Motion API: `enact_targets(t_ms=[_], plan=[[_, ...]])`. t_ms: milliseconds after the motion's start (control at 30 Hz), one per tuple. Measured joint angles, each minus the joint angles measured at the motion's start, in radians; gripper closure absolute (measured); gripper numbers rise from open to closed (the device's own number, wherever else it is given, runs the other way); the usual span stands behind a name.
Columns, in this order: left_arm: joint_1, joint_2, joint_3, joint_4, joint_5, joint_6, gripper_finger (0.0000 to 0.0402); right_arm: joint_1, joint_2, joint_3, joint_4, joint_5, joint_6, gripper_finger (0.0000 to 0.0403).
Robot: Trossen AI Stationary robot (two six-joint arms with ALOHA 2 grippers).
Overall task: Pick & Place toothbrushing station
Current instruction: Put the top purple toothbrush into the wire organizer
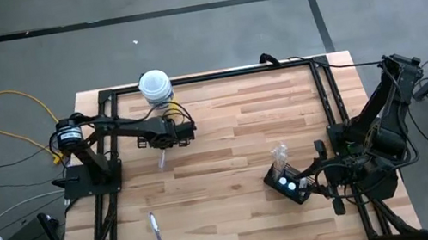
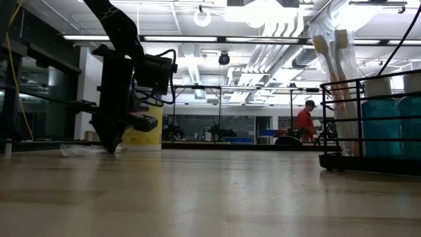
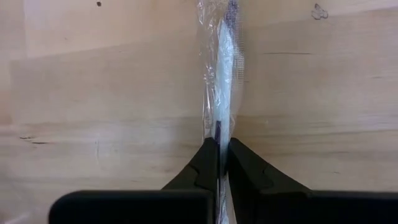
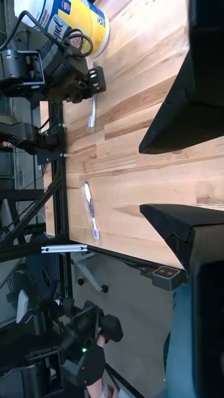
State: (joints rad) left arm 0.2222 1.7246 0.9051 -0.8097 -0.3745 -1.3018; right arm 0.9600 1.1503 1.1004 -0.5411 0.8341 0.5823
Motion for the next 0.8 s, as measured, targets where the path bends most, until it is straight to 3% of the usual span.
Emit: enact_targets(t_ms=[200, 333, 633, 800], plan=[[-0.047, -0.039, -0.002, 0.000, -0.005, 0.000, 0.0392, 0.000, 0.000, 0.000, 0.000, 0.000, 0.000, 0.0270], [-0.140, -0.094, 0.000, 0.011, 0.015, 0.011, 0.0393, 0.000, 0.000, 0.000, 0.000, 0.001, 0.000, 0.0270], [-0.430, -0.204, 0.014, 0.000, -0.179, 0.040, 0.0394, 0.000, 0.000, 0.000, 0.000, 0.004, 0.000, 0.0270], [-0.552, -0.217, 0.060, 0.042, -0.327, 0.306, 0.0394, -0.001, 0.000, 0.000, 0.000, 0.013, 0.000, 0.0270]])
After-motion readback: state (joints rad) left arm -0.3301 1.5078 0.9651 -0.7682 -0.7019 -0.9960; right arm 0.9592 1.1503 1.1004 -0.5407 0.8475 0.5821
